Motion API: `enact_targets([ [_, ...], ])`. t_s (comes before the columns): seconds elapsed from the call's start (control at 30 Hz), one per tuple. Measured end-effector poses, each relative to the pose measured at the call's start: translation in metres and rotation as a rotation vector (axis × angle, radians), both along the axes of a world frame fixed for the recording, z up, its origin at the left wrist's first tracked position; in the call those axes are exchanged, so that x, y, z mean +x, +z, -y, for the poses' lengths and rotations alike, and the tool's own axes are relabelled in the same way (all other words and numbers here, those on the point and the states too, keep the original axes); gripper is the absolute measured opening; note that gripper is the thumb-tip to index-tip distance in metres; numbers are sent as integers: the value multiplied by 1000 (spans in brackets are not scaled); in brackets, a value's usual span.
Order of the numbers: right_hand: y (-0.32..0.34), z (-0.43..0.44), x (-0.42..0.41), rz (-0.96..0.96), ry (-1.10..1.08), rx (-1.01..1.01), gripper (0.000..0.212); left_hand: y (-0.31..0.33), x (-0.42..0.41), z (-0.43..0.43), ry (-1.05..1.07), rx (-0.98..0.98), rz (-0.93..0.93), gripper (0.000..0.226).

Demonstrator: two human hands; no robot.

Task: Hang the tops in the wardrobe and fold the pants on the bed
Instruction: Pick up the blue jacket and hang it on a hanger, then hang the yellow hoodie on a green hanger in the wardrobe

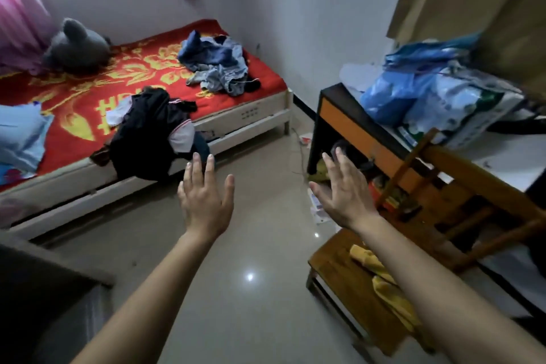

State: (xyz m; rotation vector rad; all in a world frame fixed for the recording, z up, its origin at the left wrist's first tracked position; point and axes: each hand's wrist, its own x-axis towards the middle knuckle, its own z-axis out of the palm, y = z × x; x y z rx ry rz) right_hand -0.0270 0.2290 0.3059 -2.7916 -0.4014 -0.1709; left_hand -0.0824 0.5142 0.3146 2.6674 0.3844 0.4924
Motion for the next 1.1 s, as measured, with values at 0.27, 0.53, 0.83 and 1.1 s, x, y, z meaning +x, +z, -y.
enact_targets([
  [0.27,-64,229,-9,-186,-284,15,79,-59,46,233,-308,47,-209,67],
  [0.53,-129,345,-35,-325,-537,27,78,-116,95,364,-608,79,-350,67],
  [0.83,-308,363,-74,-501,-811,132,77,-298,105,437,-772,9,-606,66],
  [1.1,-460,344,-106,-512,-1085,190,97,-462,64,439,-930,62,-696,78],
])
